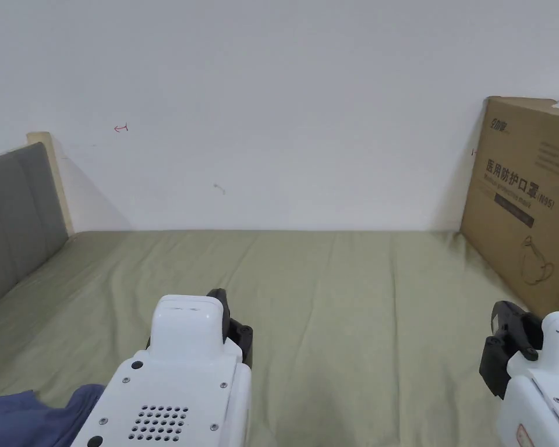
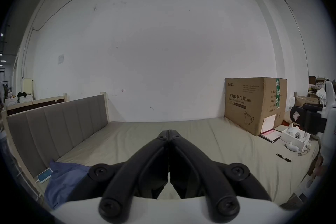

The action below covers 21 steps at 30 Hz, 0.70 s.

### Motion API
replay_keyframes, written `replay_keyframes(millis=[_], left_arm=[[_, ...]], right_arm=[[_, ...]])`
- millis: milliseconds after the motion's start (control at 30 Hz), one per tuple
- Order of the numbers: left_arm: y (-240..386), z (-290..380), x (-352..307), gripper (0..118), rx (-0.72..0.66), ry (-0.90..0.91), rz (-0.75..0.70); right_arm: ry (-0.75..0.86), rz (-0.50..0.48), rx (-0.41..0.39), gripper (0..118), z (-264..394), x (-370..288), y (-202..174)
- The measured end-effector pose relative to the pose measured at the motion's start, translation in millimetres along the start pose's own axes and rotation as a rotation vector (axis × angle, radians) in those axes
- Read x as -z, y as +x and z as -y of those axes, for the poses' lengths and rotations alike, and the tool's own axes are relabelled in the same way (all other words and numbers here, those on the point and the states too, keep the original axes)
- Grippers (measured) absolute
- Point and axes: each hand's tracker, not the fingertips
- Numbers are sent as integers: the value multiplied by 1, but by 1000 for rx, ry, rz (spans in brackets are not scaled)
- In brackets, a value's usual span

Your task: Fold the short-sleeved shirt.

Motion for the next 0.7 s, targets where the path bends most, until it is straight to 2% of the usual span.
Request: replay_keyframes(millis=[67, 200, 300, 400, 567, 633, 700], left_arm=[[1, -6, 2, 0, 12, -12, -9], [-5, -6, 6, 0, 22, -47, -19], [-28, -9, 3, 0, 22, -72, -60], [-70, -10, -13, 0, 20, -55, -170], [-154, -7, -49, 0, 1, -91, -398], [-178, -4, -65, 0, -49, -113, -431], [-193, -1, -73, 0, -106, -140, -432]], right_arm=[[4, 43, 8, 0, 2, -1, 5], [10, 59, 28, 0, 0, 1, 8], [57, 79, 2, 0, 3, 8, -12], [28, -37, 14, 0, 0, 25, -47], [-52, -325, 63, 0, -3, 36, -132], [-32, -356, 12, 0, -4, 30, -157], [-29, -382, 14, 0, -6, 27, -168]])
